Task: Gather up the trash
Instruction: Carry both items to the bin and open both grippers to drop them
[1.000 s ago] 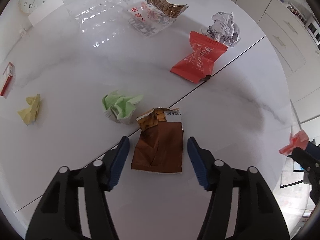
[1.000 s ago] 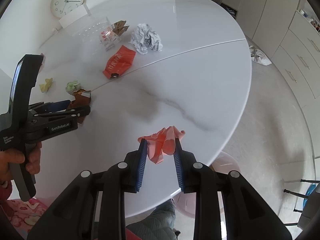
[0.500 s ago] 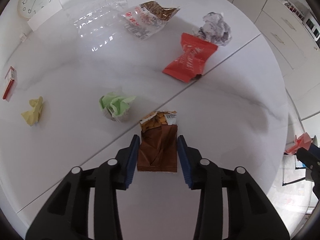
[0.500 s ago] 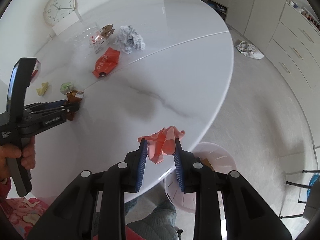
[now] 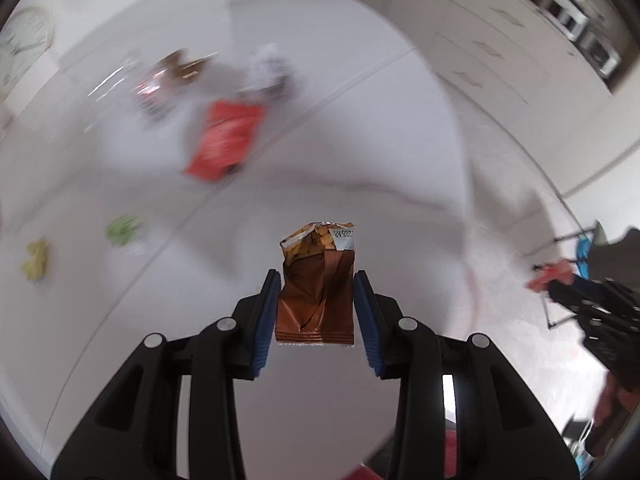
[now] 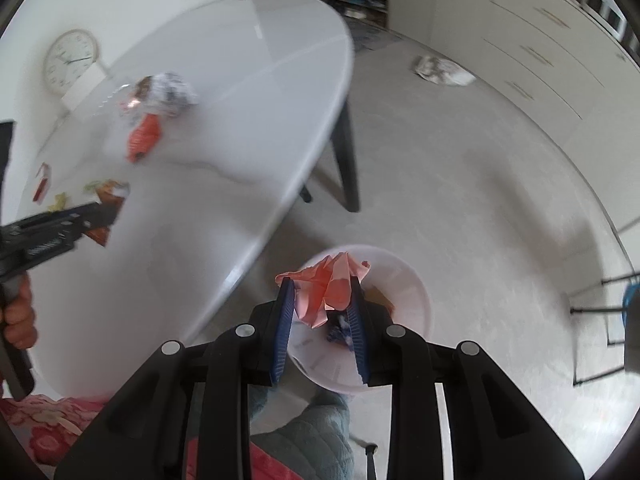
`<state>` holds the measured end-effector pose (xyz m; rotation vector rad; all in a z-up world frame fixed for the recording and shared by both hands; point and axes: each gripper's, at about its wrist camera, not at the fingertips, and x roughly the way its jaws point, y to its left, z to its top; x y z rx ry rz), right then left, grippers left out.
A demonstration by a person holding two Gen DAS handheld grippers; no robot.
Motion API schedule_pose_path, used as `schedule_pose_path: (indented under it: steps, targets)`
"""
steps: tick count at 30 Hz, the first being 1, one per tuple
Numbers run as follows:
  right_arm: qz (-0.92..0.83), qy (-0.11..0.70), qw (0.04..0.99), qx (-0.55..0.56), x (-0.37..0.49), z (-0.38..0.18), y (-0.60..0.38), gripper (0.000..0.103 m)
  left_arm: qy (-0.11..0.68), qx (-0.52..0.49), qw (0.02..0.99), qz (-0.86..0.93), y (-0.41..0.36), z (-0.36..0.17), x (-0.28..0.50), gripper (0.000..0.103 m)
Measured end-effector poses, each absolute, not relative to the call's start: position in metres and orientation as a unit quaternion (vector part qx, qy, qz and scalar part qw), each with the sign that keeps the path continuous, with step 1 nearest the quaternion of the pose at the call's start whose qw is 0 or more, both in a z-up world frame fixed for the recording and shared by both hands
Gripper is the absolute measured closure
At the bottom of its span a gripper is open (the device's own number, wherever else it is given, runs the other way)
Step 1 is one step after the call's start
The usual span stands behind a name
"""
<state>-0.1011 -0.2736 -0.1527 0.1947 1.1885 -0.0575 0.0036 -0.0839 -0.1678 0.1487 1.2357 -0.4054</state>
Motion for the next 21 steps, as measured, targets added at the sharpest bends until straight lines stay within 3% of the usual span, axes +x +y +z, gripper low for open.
schedule_pose_path:
  steps: [7, 9, 10, 11, 16, 21]
  targets:
    - [-0.042, 0.584, 0.803, 0.109, -0.119, -0.178, -0.295, 0.072, 0.567, 0.106, 0.771, -0.271, -0.153, -0.153, -0.027, 0.066]
    - [-0.041, 0.594, 0.794, 0.120, -0.122, -0.183, -0.300, 0.053, 0.565, 0.120, 0.764, -0.287, -0.168, -0.153, -0.035, 0.066]
    - [-0.046, 0.602, 0.787, 0.127, -0.123, -0.187, -0.304, 0.028, 0.564, 0.125, 0.763, -0.291, -0.173, -0.153, -0.039, 0.066]
    - [-0.052, 0.603, 0.785, 0.131, -0.125, -0.188, -0.307, 0.012, 0.564, 0.130, 0.760, -0.296, -0.178, -0.154, -0.041, 0.066]
    - [-0.078, 0.603, 0.781, 0.146, -0.136, -0.189, -0.324, 0.003, 0.564, 0.144, 0.749, -0.316, -0.194, -0.159, -0.044, 0.066]
    - [-0.102, 0.605, 0.774, 0.157, -0.144, -0.193, -0.339, 0.003, 0.566, 0.155, 0.739, -0.331, -0.209, -0.164, -0.052, 0.066]
